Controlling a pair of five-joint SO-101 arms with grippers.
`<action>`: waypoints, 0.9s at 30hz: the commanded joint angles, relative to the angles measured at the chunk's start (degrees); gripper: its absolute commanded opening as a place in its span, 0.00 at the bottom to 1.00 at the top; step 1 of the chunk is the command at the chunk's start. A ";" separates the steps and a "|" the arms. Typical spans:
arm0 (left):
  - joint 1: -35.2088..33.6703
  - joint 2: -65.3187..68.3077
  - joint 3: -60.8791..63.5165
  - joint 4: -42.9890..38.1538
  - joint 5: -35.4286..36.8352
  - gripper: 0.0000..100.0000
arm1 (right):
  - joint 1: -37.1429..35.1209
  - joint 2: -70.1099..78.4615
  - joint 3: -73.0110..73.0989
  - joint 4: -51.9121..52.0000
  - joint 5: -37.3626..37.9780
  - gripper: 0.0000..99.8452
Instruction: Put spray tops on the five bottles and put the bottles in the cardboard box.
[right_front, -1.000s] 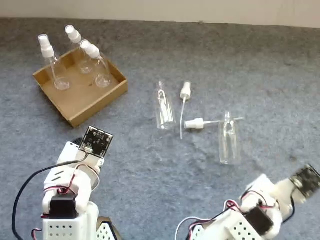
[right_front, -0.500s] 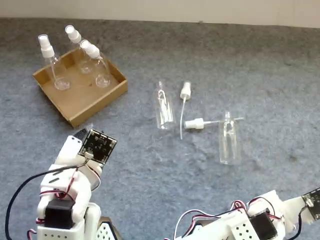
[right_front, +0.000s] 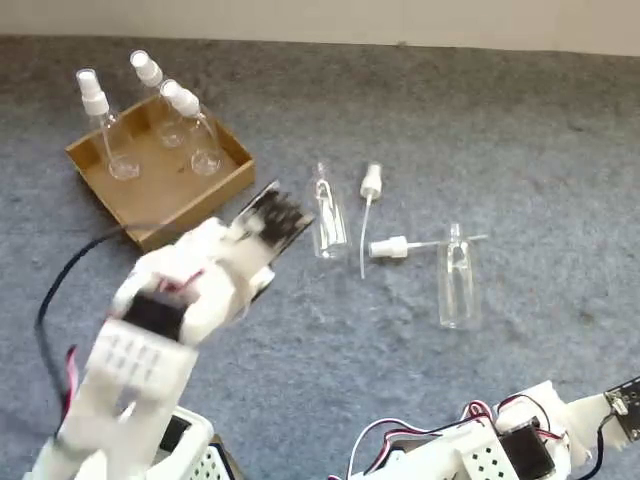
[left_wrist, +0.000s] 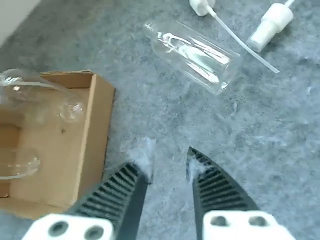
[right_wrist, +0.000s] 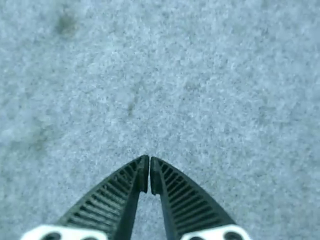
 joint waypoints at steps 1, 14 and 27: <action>2.15 19.38 -14.81 -1.05 5.27 0.09 | 0.84 -0.40 8.75 0.40 -0.53 0.01; 1.98 63.43 -65.63 22.77 34.73 0.30 | 0.92 -0.40 8.75 0.48 -0.53 0.01; 1.36 102.64 -113.01 33.41 46.86 0.36 | 0.92 -0.40 8.75 0.57 -0.53 0.01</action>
